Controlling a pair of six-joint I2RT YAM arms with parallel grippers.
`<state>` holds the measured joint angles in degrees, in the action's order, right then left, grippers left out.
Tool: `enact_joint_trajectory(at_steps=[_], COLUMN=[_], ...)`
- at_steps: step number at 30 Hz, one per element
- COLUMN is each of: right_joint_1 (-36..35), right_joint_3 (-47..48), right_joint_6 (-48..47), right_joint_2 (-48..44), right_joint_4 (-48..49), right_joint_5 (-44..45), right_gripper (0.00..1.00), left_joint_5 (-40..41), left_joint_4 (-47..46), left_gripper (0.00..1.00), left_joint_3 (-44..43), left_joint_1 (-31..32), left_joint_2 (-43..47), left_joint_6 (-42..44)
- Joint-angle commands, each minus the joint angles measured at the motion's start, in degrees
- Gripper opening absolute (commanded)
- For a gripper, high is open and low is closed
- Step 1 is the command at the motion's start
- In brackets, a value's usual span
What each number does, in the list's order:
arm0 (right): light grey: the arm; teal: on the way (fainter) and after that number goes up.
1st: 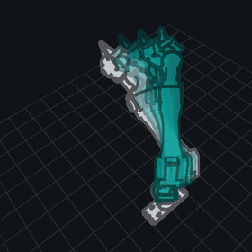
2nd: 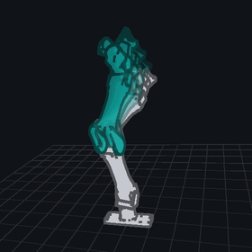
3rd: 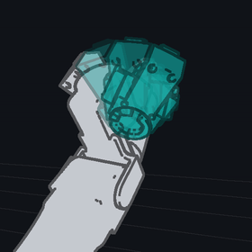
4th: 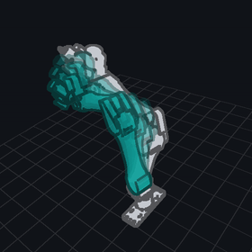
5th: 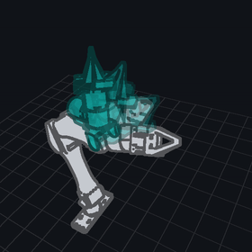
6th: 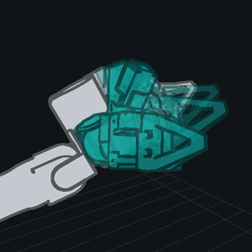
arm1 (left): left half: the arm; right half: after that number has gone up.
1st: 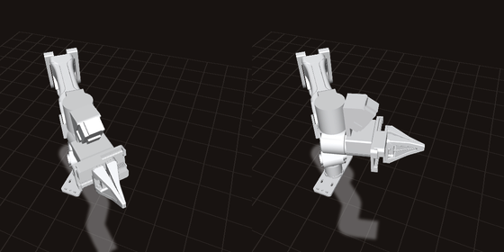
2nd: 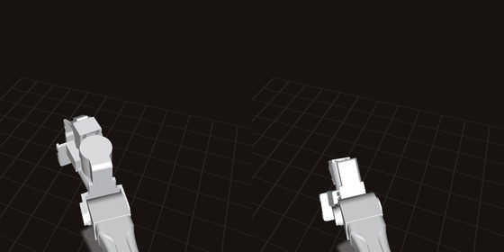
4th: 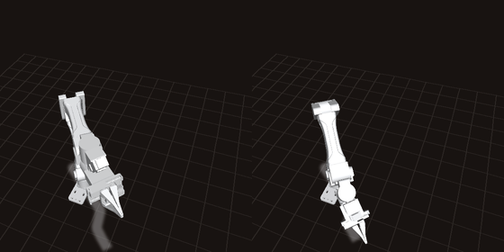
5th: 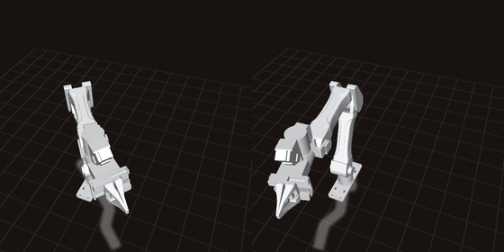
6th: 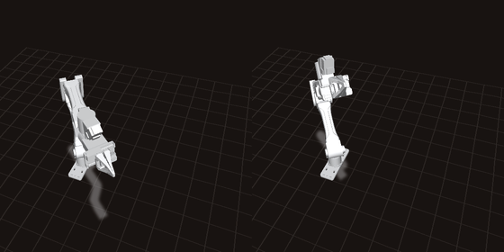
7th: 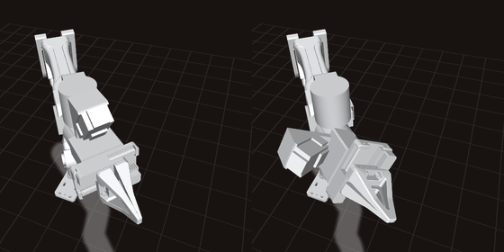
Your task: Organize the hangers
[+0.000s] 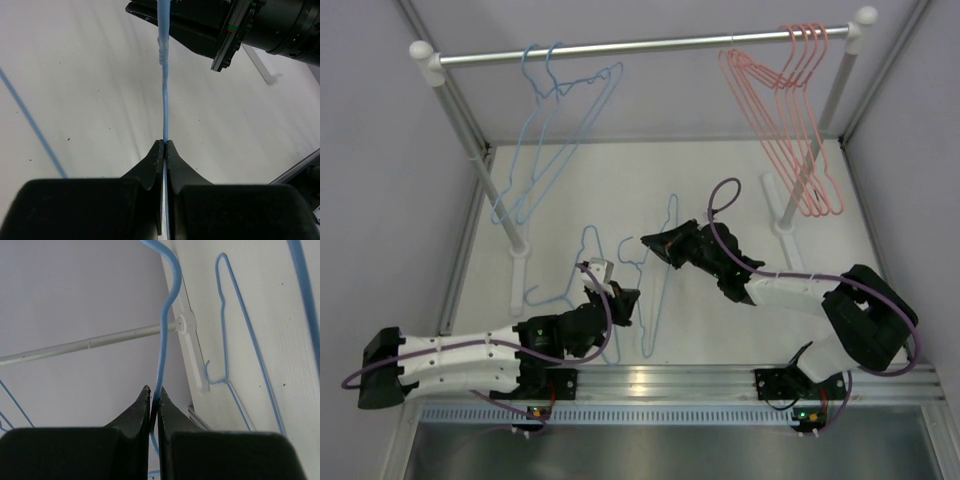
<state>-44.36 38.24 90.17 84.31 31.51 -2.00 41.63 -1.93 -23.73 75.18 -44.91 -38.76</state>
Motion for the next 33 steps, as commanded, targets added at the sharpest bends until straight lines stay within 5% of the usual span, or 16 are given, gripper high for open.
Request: enact_joint_trajectory(at_steps=[1, 17, 24, 33], right_joint_1=[0.4, 0.5, 0.5, 0.6], right_joint_3=[-2.4, -3.3, -4.9, -6.8], right_joint_6=[-3.7, -2.8, 1.1, 5.5], right_joint_2=[-0.5, -0.8, 0.8, 2.2], right_joint_4=[-3.7, -2.4, 4.9, 11.2], right_joint_5=[3.9, 3.0, -0.3, -0.8], right_gripper=[0.0, 0.0, 0.0, 0.0], left_joint_5=[2.2, -0.9, -0.8, -2.2], left_joint_4=[0.2, -0.1, -7.1, -14.1], left_gripper=[0.0, 0.0, 0.36, 0.47], left_joint_3=[-2.5, -3.3, 1.9, 3.8], left_joint_1=[0.3, 0.4, 0.5, 2.1], left_joint_2=[2.6, -0.3, -2.7, -7.1], left_joint_6=[2.0, 4.7, 5.0, 5.1])
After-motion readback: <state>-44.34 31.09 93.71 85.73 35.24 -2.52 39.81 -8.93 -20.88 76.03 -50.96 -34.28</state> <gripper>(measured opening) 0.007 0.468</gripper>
